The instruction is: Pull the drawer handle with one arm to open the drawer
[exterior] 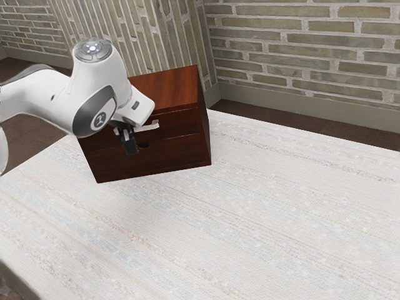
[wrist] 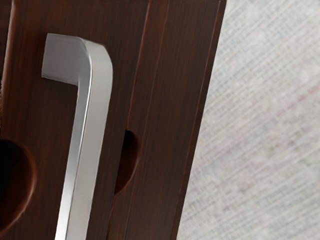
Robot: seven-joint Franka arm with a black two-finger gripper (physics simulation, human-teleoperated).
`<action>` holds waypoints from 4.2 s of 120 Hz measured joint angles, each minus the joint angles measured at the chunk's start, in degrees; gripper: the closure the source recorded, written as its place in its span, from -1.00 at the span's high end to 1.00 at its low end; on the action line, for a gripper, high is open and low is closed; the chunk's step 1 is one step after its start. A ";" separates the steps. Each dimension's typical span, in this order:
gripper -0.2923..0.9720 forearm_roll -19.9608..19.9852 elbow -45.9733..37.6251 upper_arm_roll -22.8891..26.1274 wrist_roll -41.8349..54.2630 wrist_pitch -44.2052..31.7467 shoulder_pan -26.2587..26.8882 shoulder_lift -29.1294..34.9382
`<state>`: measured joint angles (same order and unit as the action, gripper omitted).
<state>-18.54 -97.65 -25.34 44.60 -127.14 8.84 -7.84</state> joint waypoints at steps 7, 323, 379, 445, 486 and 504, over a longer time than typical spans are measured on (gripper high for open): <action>0.54 0.10 0.71 0.02 0.15 -0.05 0.06 -0.60; 0.52 0.61 -25.76 2.54 1.95 0.25 5.49 23.75; 0.46 -2.46 -29.33 2.48 1.38 0.86 7.24 29.03; 0.53 -2.69 -29.36 1.79 1.03 1.11 7.41 30.47; 0.54 0.91 -13.97 2.74 -1.42 11.92 7.67 29.64; 0.54 6.30 -1.66 2.82 -5.73 21.04 7.67 23.40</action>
<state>-12.24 -99.31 -22.52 38.87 -106.10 16.52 15.55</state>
